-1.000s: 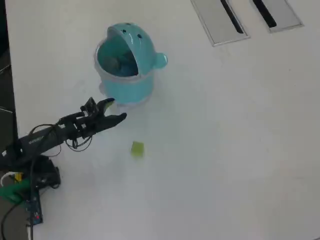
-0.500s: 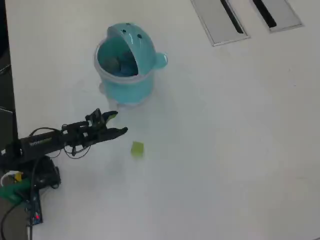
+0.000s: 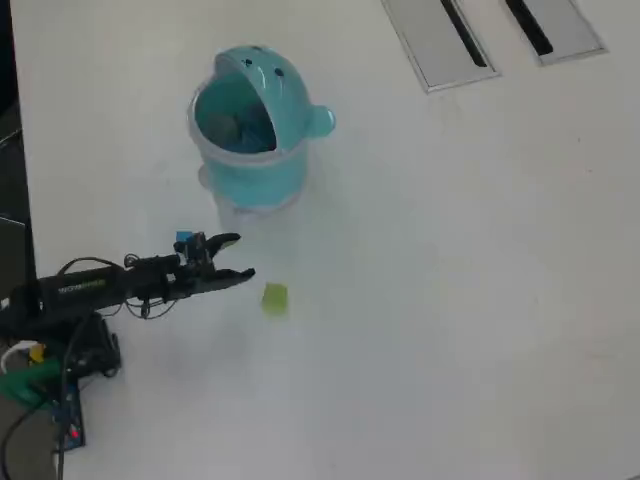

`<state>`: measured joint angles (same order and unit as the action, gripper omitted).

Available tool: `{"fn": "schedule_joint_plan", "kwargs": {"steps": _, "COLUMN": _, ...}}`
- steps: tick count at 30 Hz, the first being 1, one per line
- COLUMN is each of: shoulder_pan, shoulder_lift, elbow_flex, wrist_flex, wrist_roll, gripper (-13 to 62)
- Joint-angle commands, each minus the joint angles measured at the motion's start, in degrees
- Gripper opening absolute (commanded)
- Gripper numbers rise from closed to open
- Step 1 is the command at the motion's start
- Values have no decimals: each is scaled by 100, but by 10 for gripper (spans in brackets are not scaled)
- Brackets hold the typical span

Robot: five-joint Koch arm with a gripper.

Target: Grasp RGB lego blocks and put them in the bin one by one.

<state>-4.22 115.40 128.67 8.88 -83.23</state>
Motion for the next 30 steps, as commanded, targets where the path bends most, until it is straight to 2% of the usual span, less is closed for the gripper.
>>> {"fn": "schedule_joint_plan", "kwargs": {"steps": 1, "shoulder_pan": 114, "shoulder_lift": 141, "elbow_flex": -308, "wrist_flex": -18, "wrist_roll": -62, "gripper": 315}}
{"fn": "schedule_joint_plan", "kwargs": {"steps": 12, "shoulder_pan": 571, "shoulder_lift": 123, "elbow_flex": 9, "wrist_flex": 132, "wrist_roll": -26, "gripper": 316}}
{"fn": "schedule_joint_plan", "kwargs": {"steps": 20, "shoulder_pan": 360, "shoulder_lift": 79, "elbow_flex": 773, "wrist_flex": -747, "wrist_roll": 132, "gripper": 325}}
{"fn": "schedule_joint_plan", "kwargs": {"steps": 25, "shoulder_pan": 220, "shoulder_lift": 53, "elbow_flex": 729, "wrist_flex": -870, "wrist_roll": 352, "gripper": 333}}
{"fn": "schedule_joint_plan", "kwargs": {"steps": 30, "shoulder_pan": 105, "shoulder_lift": -633, "elbow_flex": 589, "wrist_flex": -1204, "wrist_roll": 264, "gripper": 332}}
